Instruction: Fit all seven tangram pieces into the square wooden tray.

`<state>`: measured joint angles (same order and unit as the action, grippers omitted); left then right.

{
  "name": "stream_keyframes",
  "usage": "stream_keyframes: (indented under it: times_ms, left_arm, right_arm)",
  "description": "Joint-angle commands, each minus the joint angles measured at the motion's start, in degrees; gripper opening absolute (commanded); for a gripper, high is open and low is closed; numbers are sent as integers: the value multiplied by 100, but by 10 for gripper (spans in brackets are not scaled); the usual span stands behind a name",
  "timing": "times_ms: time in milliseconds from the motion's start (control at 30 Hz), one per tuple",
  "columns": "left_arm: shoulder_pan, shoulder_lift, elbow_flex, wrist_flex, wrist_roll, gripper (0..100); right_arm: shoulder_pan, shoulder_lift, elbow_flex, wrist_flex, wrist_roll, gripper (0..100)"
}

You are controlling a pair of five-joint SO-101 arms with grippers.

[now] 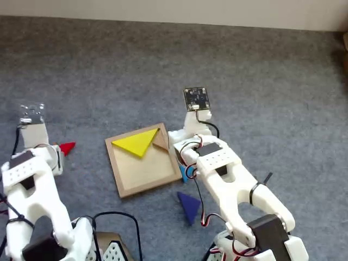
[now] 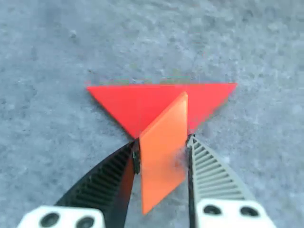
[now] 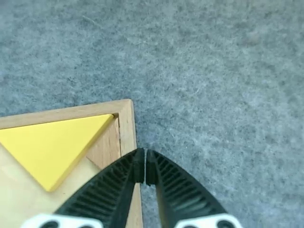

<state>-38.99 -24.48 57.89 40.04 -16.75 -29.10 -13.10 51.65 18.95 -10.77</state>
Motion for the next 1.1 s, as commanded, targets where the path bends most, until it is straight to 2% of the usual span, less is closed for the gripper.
stream_keyframes:
  times_ms: [0,133,267,400,700,933,1067]
  left_arm:
    - [-92,-66,-778,914,88,162]
    - [-92,-40,-1226,1969,-229,162]
    - [-57,-84,-1420,2620,-501,162]
    - [444,-84,-1543,3086,-695,162]
    - [2220,-40,-1648,3174,-659,160]
    - [3442,-40,-1666,3138,62,162]
    - [3908,-31,-1640,2910,844,162]
  right_arm:
    - [40,-242,-13,-84,70,30]
    - [40,-242,-13,-84,70,30]
    - [40,-242,-13,-84,70,30]
    - [92,-295,-13,-84,70,30]
    - [1103,-303,-66,-101,70,30]
    - [1516,-303,-295,-110,70,30]
    - [1560,-259,-312,-110,70,30]
